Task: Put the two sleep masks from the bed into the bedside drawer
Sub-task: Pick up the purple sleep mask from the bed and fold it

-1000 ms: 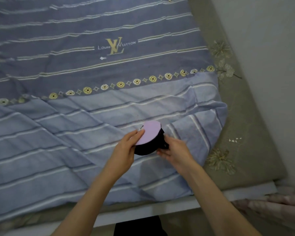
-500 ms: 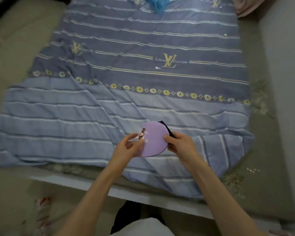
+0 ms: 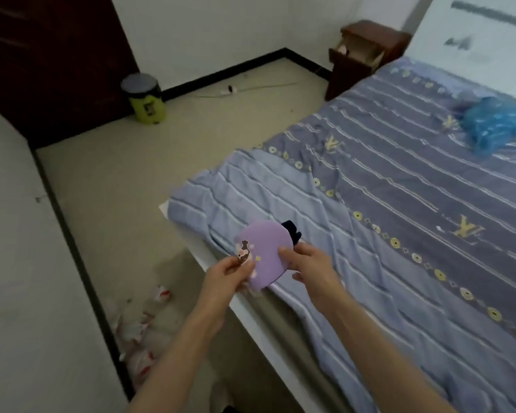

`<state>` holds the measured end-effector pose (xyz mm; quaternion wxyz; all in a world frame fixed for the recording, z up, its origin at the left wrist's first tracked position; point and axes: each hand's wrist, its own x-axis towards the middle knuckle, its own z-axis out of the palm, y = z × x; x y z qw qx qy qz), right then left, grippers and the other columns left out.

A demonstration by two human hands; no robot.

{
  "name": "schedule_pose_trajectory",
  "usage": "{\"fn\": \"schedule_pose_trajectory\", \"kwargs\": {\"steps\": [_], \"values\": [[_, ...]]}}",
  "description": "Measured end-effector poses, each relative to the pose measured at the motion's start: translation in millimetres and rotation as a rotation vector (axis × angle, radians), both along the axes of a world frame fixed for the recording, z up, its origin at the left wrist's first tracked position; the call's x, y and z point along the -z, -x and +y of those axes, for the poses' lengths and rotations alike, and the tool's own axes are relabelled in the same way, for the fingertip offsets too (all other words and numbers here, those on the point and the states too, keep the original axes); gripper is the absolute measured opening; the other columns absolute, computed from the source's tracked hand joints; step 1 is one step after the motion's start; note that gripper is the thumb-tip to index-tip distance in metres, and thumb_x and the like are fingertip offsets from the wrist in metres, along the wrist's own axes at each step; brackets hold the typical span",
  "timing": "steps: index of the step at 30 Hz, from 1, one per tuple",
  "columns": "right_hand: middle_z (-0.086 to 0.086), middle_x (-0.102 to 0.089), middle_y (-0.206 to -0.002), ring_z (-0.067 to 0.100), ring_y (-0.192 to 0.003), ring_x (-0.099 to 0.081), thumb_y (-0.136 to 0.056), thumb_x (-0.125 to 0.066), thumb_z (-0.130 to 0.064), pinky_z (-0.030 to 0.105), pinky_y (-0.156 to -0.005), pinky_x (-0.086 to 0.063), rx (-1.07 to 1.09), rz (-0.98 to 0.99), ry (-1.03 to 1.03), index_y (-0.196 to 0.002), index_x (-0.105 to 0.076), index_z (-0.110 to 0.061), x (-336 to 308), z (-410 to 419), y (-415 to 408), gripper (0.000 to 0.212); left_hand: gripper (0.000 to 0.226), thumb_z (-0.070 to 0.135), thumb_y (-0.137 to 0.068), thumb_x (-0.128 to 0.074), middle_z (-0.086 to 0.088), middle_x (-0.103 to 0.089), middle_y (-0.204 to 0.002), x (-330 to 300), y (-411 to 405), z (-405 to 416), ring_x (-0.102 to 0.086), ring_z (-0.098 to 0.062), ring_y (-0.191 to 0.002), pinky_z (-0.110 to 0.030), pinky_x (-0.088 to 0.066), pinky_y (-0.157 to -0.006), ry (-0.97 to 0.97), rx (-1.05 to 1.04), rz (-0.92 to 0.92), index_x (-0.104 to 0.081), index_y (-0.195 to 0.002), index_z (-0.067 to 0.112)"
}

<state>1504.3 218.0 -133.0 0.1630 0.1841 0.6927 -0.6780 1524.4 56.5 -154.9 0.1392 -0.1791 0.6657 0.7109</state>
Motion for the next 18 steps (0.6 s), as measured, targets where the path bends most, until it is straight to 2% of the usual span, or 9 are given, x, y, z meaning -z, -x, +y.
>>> {"fn": "schedule_pose_trajectory", "kwargs": {"steps": [2, 4, 6, 8, 9, 11, 13, 15, 18], "values": [[0.008, -0.061, -0.065, 0.013, -0.06, -0.055, -0.08, -0.063, -0.01, 0.011, -0.052, -0.041, -0.026, 0.075, -0.063, -0.073, -0.063, -0.001, -8, -43, 26, 0.012, 0.011, 0.023, -0.086, -0.058, 0.01, -0.071, -0.069, -3, 7, -48, -0.062, -0.002, -0.06, -0.013, -0.045, -0.054, 0.071, -0.011, 0.025, -0.067, -0.089, 0.017], [0.022, -0.051, -0.062, 0.016, -0.062, -0.047, -0.08, -0.063, -0.009, 0.022, -0.056, -0.037, -0.073, 0.14, -0.134, -0.072, -0.058, 0.01, -15, -84, 50, 0.02, 0.017, 0.025, -0.089, -0.054, 0.002, -0.07, -0.085, -7, 17, -101, -0.064, -0.005, -0.068, -0.014, -0.046, -0.059, 0.188, -0.049, 0.051, -0.063, -0.099, 0.015], [0.012, -0.055, -0.065, 0.014, -0.06, -0.047, -0.081, -0.063, -0.011, 0.026, -0.057, -0.036, -0.108, 0.176, -0.156, -0.072, -0.061, 0.005, -19, -123, 70, 0.018, 0.016, 0.023, -0.091, -0.05, -0.006, -0.067, -0.101, -16, 29, -157, -0.064, -0.014, -0.081, -0.021, -0.049, -0.071, 0.272, -0.085, 0.092, -0.058, -0.104, 0.02], [0.008, -0.061, -0.07, 0.018, -0.066, -0.053, -0.081, -0.062, -0.014, 0.027, -0.061, -0.041, -0.133, 0.182, -0.169, -0.073, -0.065, -0.002, -21, -157, 87, 0.014, 0.022, 0.025, -0.091, -0.048, -0.006, -0.063, -0.114, -25, 41, -209, -0.06, -0.018, -0.097, -0.028, -0.046, -0.087, 0.41, -0.064, 0.144, -0.055, -0.112, 0.023], [0.012, -0.063, -0.072, 0.023, -0.069, -0.055, -0.08, -0.062, -0.015, 0.032, -0.065, -0.046, -0.147, 0.185, -0.176, -0.073, -0.064, -0.002, -21, -173, 95, 0.015, 0.028, 0.027, -0.092, -0.047, -0.005, -0.061, -0.12, -28, 47, -231, -0.058, -0.017, -0.103, -0.029, -0.043, -0.092, 0.506, -0.032, 0.169, -0.053, -0.118, 0.022], [0.027, -0.061, -0.077, 0.032, -0.072, -0.055, -0.08, -0.061, -0.016, 0.051, -0.079, -0.051, -0.177, 0.197, -0.19, -0.074, -0.061, 0.003, -23, -202, 113, 0.02, 0.04, 0.032, -0.092, -0.045, -0.002, -0.053, -0.132, -33, 61, -269, -0.051, -0.016, -0.116, -0.028, -0.036, -0.1, 0.746, 0.068, 0.229, -0.044, -0.13, 0.02], [0.022, -0.058, -0.071, 0.027, -0.07, -0.053, -0.079, -0.062, -0.016, 0.061, -0.084, -0.048, -0.197, 0.206, -0.2, -0.068, -0.06, 0.0, -23, -227, 136, 0.019, 0.046, 0.034, -0.093, -0.042, -0.002, -0.044, -0.141, -33, 80, -298, -0.041, -0.018, -0.128, -0.032, -0.03, -0.107, 0.976, 0.173, 0.295, -0.036, -0.136, 0.02], [0.01, -0.056, -0.066, 0.024, -0.07, -0.052, -0.079, -0.061, -0.017, 0.058, -0.082, -0.048, -0.215, 0.216, -0.222, -0.064, -0.06, -0.005, -22, -250, 165, 0.019, 0.048, 0.033, -0.093, -0.04, -0.005, -0.04, -0.145, -30, 103, -322, -0.036, -0.02, -0.132, -0.038, -0.027, -0.113, 1.11, 0.224, 0.343, -0.033, -0.138, 0.018], [0.002, -0.059, -0.063, 0.023, -0.068, -0.054, -0.079, -0.061, -0.017, 0.046, -0.074, -0.051, -0.233, 0.265, -0.273, -0.062, -0.063, -0.017, -20, -285, 217, 0.017, 0.05, 0.036, -0.093, -0.034, -0.007, -0.038, -0.146, -20, 149, -359, -0.032, -0.022, -0.135, -0.044, -0.026, -0.113, 1.243, 0.292, 0.369, -0.03, -0.139, 0.016]]}}
